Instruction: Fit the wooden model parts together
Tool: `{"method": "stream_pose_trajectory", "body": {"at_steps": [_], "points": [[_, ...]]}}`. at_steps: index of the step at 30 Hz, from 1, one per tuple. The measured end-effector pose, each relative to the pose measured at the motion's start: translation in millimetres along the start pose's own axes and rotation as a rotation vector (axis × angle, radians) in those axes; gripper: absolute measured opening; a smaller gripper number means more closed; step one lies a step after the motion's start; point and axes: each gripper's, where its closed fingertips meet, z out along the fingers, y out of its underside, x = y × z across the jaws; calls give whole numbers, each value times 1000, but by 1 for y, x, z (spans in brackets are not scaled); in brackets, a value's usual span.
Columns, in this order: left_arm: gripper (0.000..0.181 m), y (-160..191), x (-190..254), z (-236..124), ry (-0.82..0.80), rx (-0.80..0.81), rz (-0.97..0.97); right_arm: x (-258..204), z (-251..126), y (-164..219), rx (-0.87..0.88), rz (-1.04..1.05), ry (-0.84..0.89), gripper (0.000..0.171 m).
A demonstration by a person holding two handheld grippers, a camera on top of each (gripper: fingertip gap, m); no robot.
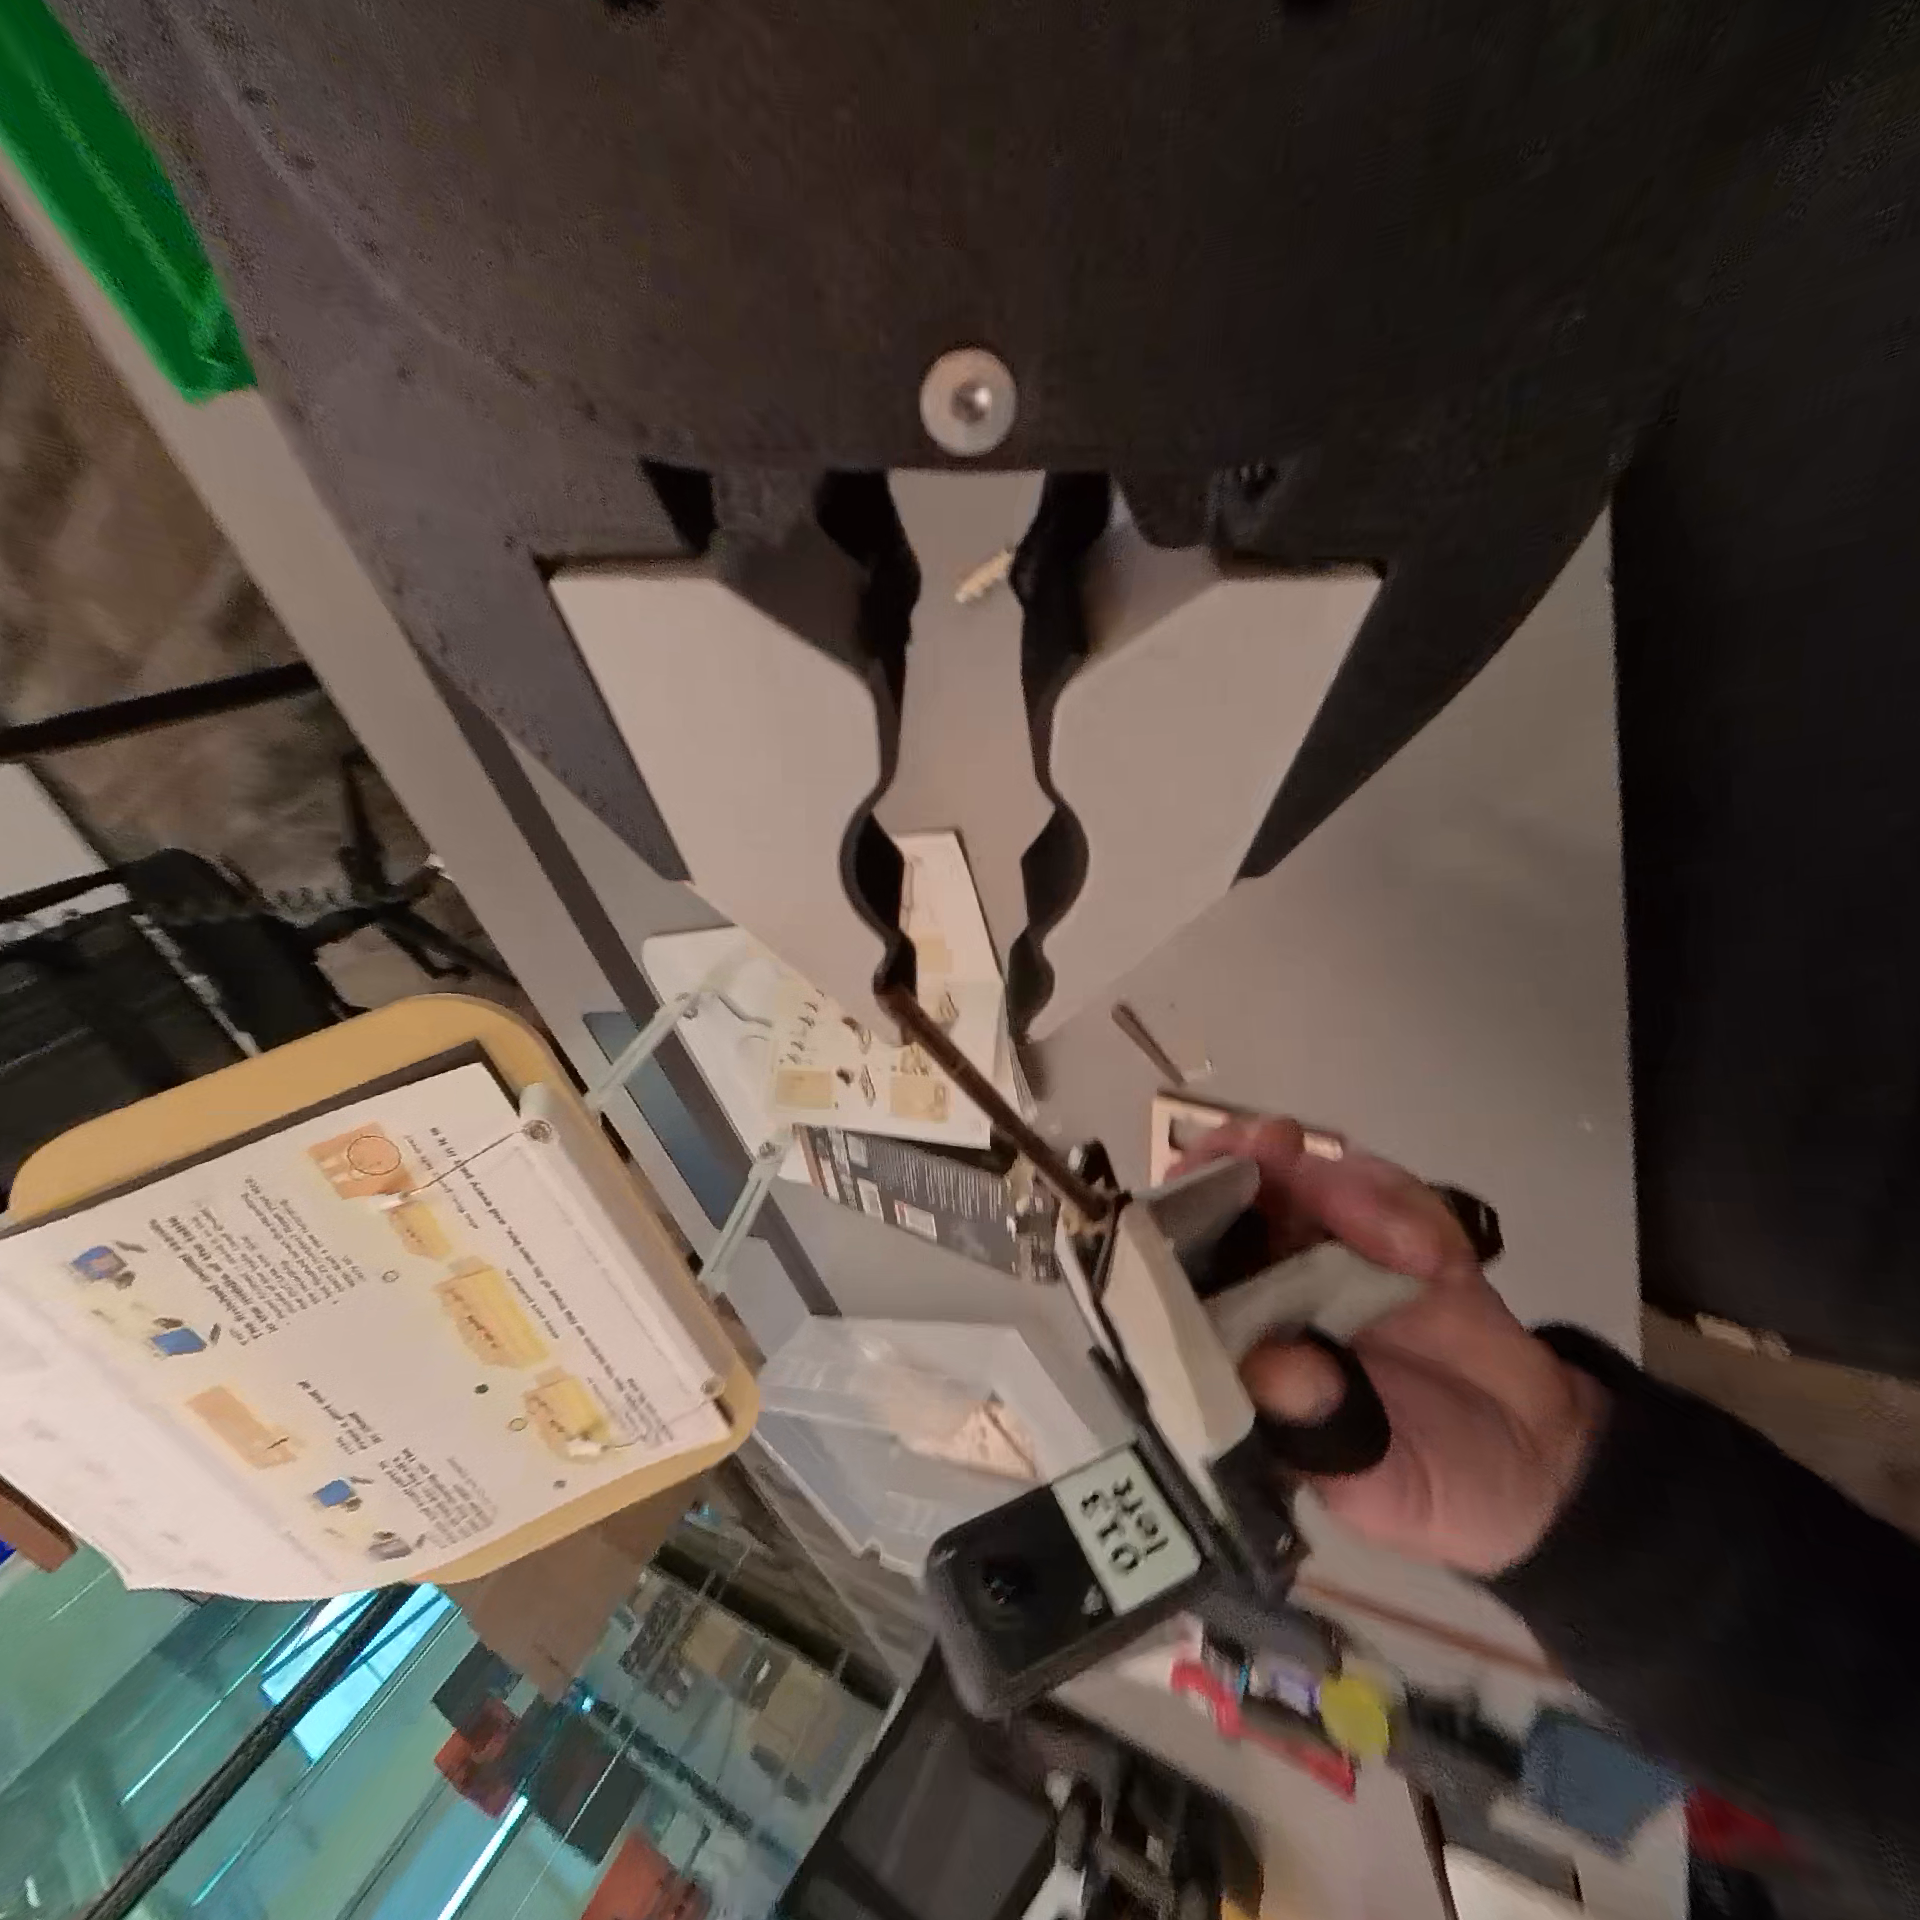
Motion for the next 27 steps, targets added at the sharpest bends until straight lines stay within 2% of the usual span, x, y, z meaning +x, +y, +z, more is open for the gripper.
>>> {"method": "stream_pose_trajectory", "body": {"at_steps": [2, 4, 7, 10, 11, 13, 15, 18, 20, 21, 22, 25, 27], "points": [[11, 2, 0, 0, 28, 3, -60, -6, 3, 8, -64, -96, 13, 11], [11, 8, 0, 0, 40, -24, -78, -14, 3, 4, -47, -137, 2, 5], [11, 8, 3, -1, 74, -11, -123, -12, -1, 2, -32, -97, 30, 23], [11, 8, 4, -2, 109, 18, -168, -10, -3, -1, 4, 41, -2, 37], [12, 10, 5, -1, 121, 14, -179, -11, -4, -6, 46, 102, -30, 36], [12, 14, 8, 3, 151, 8, -191, -17, -8, -24, 162, 181, -105, 22], [12, 18, 12, 5, 187, 0, -210, -20, -9, -30, 195, 190, -138, 8], [12, 16, 13, 4, 223, 37, -244, -22, -10, -30, 193, 248, -217, 0], [26, 19, 5, 5, 174, 26, -193, -16, -9, -27, 167, 308, -231, 0], [41, 23, -6, 4, 105, 6, -159, -12, -8, -24, 151, 341, -236, 0], [47, 28, -20, 2, 4, -41, -93, -9, -8, -21, 122, 382, -257, 0], [64, 22, -44, -9, -247, -117, 281, -4, -7, -12, 47, 493, -330, 0], [53, 21, -40, -5, -283, -191, 445, -1, -5, -11, 34, 575, -382, 0]]}}
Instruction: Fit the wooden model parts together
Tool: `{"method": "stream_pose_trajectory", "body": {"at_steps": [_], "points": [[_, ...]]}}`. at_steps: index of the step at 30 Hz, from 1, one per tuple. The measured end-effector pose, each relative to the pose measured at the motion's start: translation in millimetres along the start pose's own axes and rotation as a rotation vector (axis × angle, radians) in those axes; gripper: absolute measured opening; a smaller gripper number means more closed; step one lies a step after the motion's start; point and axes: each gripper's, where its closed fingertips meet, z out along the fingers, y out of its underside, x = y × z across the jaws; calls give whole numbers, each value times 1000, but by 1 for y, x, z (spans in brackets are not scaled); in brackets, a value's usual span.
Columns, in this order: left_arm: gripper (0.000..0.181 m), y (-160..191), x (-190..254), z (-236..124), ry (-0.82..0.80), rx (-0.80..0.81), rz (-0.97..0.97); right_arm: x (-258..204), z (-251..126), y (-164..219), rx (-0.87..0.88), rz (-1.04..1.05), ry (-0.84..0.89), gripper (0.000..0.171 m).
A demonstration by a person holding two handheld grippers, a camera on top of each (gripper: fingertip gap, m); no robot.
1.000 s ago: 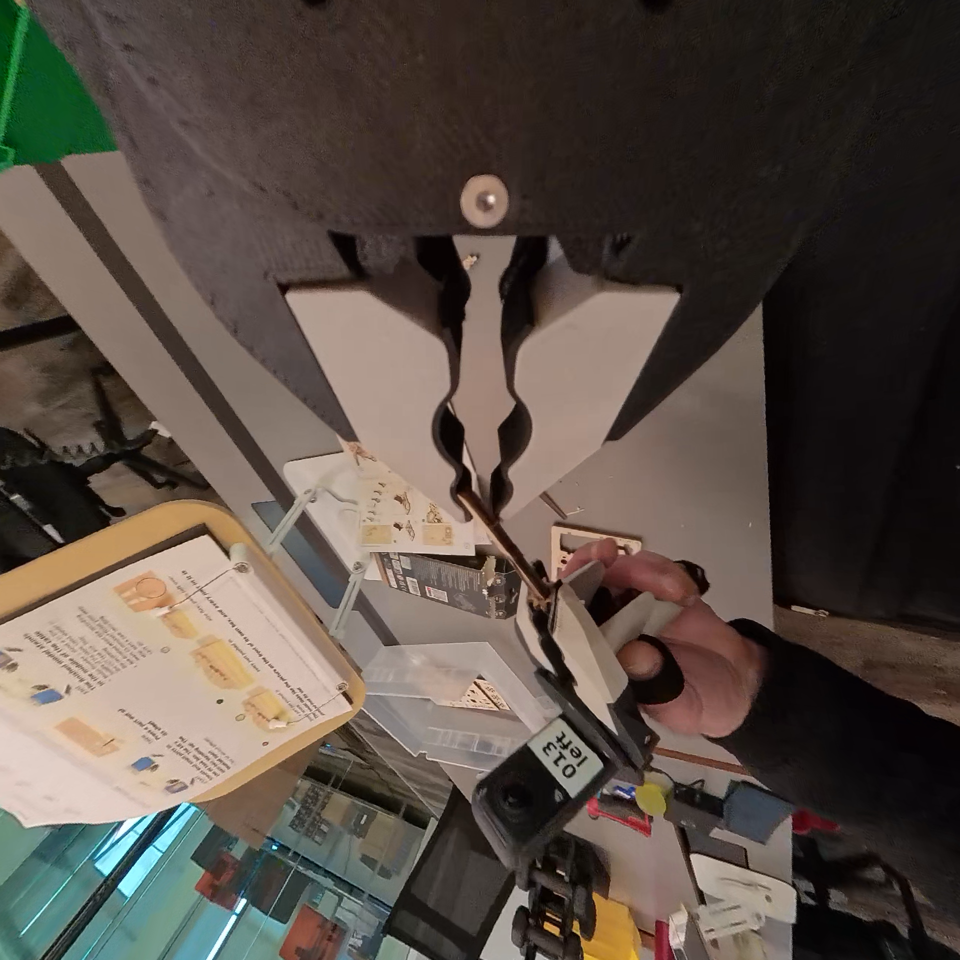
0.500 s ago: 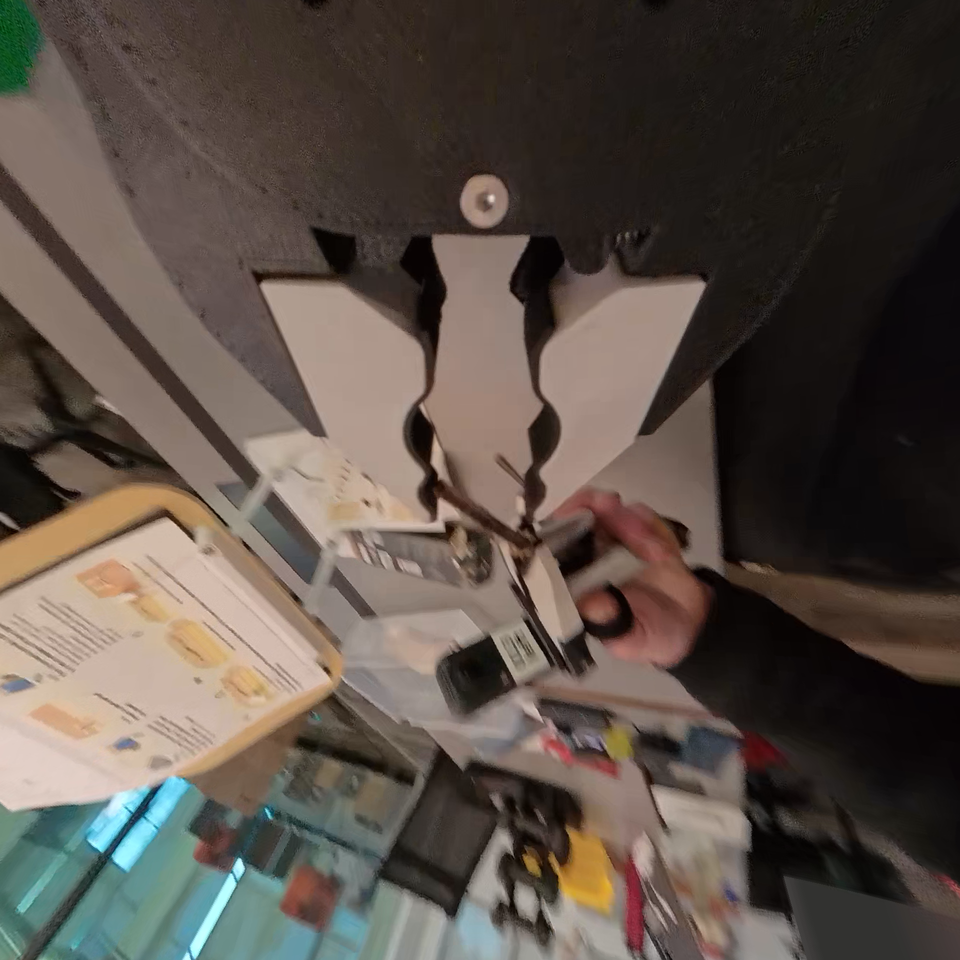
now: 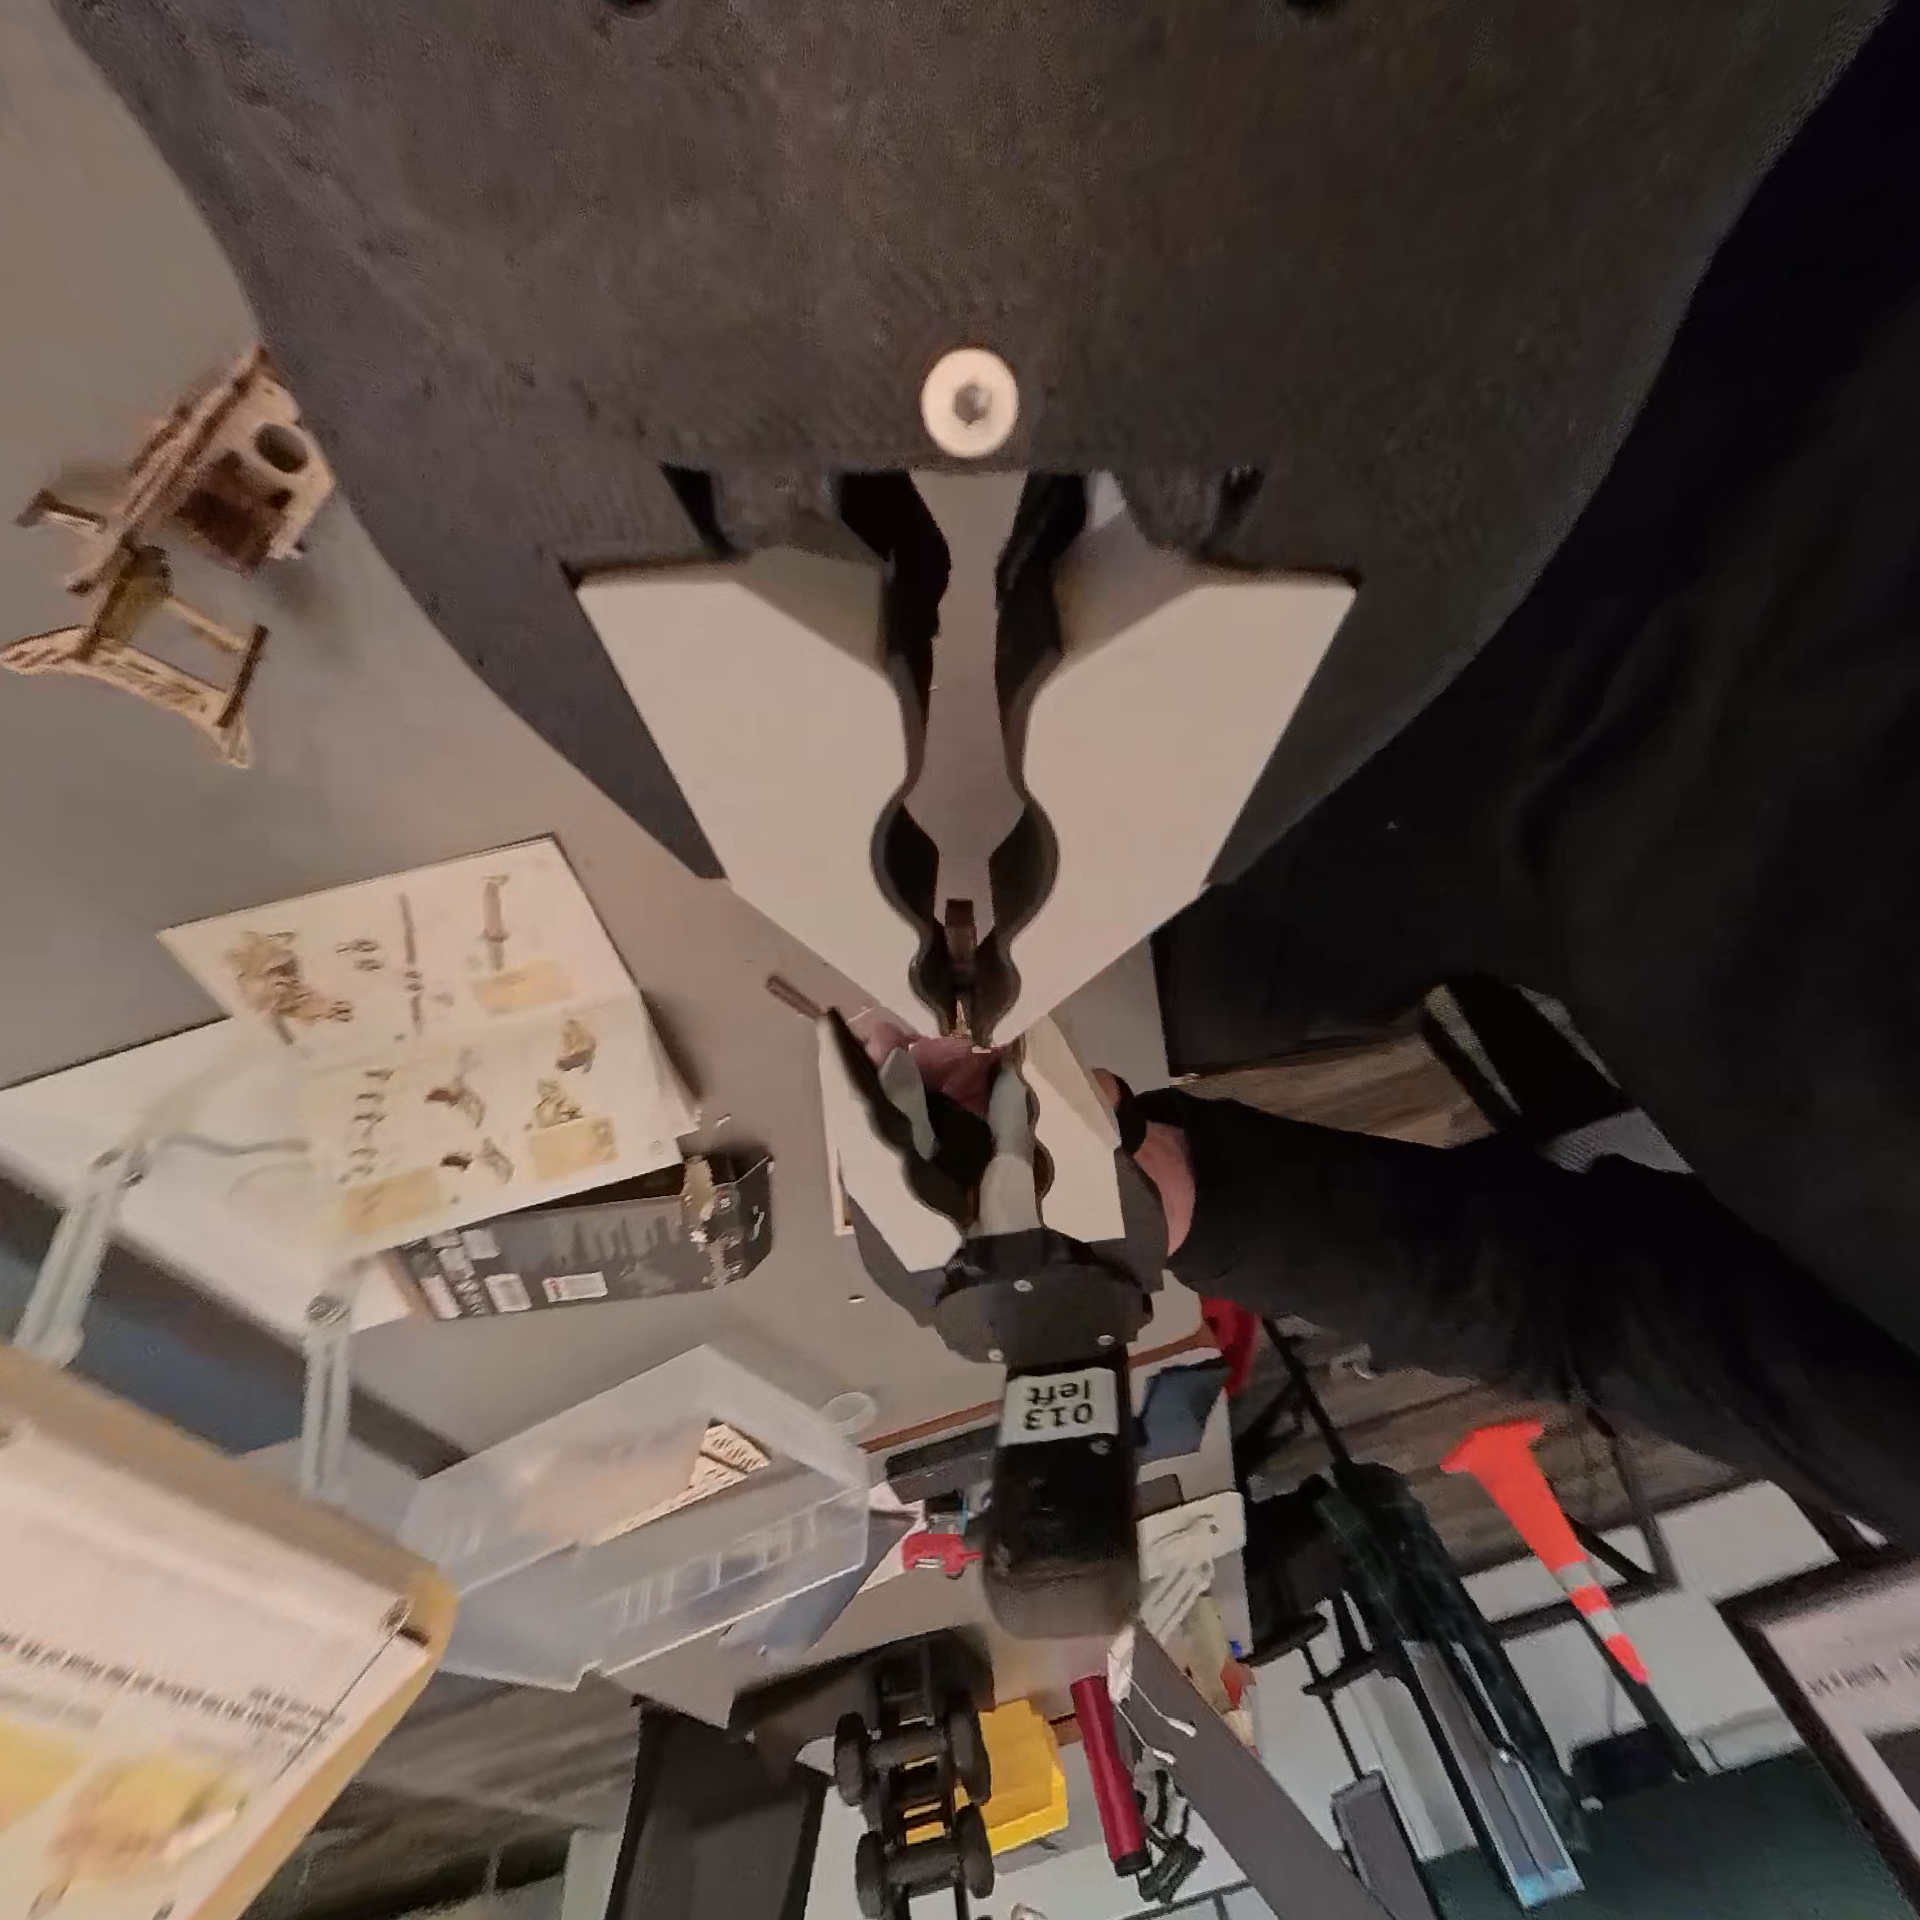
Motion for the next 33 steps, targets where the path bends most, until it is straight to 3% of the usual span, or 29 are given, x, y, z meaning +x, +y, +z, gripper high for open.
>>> {"method": "stream_pose_trajectory", "body": {"at_steps": [3, 4, 7, 12, 17, 21, 26, 28, 31, 33], "points": [[10, -5, 10, 4, 18, -17, 82, 8, 3, -2, -2, 68, -34, 0], [8, -6, 11, 4, 21, -10, 68, 9, 3, -4, 11, 84, -51, 0], [8, -17, 12, 2, 37, 52, -28, 18, 2, -16, 80, 111, -27, 1], [7, -39, 14, -5, 139, 220, -243, 18, -1, -28, 178, 144, -34, 26], [7, -44, 19, 1, 195, 269, -314, 9, 9, -32, 197, 118, -44, 19], [7, -46, 22, 4, 221, 289, -338, 9, 17, -29, 183, 107, -37, 5], [7, -40, 22, 11, 220, 276, -344, 11, 20, -27, 189, 96, -26, 3], [14, -25, 15, 17, 167, 183, -291, 14, 23, -15, 119, 27, 29, 2], [54, 7, -11, 16, 37, -14, -139, 27, 29, 13, -27, -94, 143, 1], [53, 9, -22, 11, -34, -57, -24, 35, 36, 34, -104, -120, 168, 2]]}}
